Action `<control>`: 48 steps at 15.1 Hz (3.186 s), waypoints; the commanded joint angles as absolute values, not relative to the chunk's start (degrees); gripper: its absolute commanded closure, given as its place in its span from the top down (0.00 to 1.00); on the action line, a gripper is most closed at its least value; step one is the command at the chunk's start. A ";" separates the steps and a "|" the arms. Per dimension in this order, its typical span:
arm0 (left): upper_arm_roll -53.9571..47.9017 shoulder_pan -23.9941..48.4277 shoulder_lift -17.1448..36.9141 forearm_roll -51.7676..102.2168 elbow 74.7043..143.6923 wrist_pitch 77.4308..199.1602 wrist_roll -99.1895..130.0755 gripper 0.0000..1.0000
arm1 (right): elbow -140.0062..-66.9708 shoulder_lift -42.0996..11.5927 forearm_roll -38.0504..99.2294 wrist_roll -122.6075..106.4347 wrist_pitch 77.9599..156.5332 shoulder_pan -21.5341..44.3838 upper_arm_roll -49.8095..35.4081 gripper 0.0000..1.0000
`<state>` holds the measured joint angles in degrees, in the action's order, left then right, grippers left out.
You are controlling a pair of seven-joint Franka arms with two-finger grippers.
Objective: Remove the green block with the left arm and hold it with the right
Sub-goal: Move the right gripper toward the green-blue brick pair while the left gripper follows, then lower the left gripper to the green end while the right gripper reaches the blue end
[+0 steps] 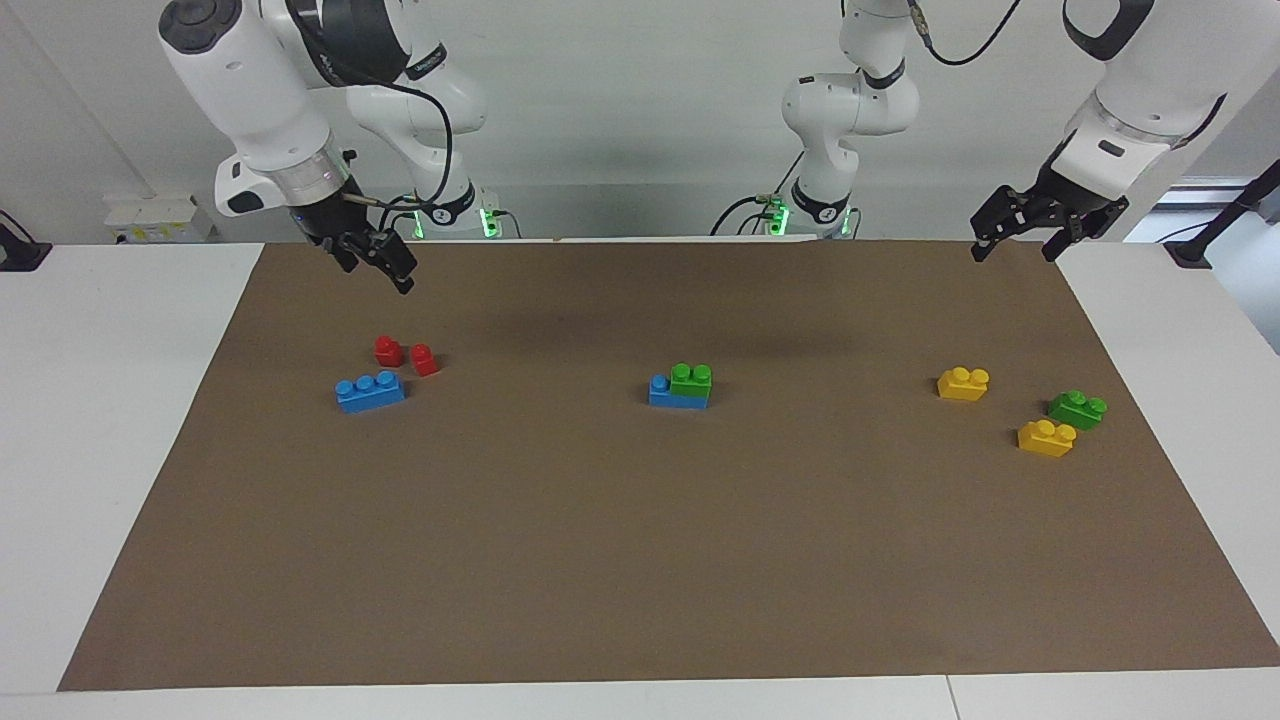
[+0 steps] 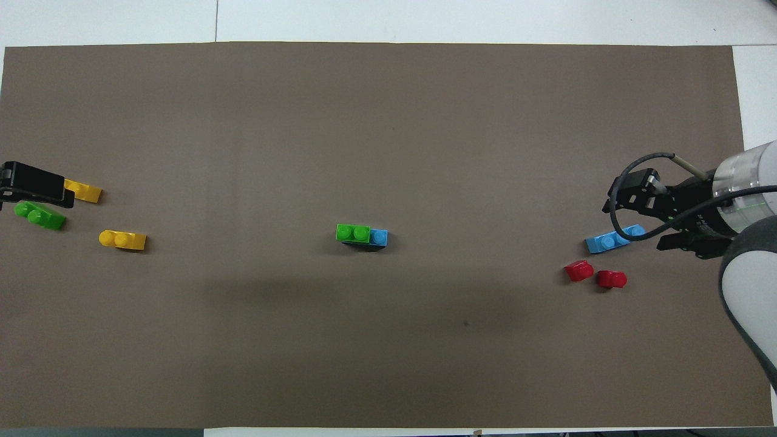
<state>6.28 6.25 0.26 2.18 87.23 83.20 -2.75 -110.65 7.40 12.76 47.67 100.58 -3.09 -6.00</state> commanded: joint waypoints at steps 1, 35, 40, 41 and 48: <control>5.98 5.71 -1.93 2.55 89.56 83.32 -2.99 1.00 | -115.22 8.70 18.70 60.87 104.67 -2.20 -6.06 1.00; 4.92 26.97 -14.06 3.34 117.94 104.14 96.13 1.00 | -123.57 -4.39 32.68 90.44 135.51 16.26 -6.06 0.97; 4.92 31.80 -13.71 3.34 121.54 111.86 111.33 1.00 | -123.84 -7.20 34.19 92.46 139.92 19.51 -6.06 0.97; 4.92 32.86 -13.71 3.34 122.51 113.36 113.10 1.00 | -123.84 -7.73 34.19 92.46 140.44 19.60 -6.06 0.97; 4.92 39.37 -6.87 3.34 123.31 122.85 124.61 1.00 | -123.66 -11.77 37.52 92.46 145.27 22.93 -5.98 0.98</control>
<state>4.05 37.29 -9.46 2.78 122.86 118.81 120.70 -123.50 -10.45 35.41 92.14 142.75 21.44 -6.11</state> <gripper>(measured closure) 0.000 0.000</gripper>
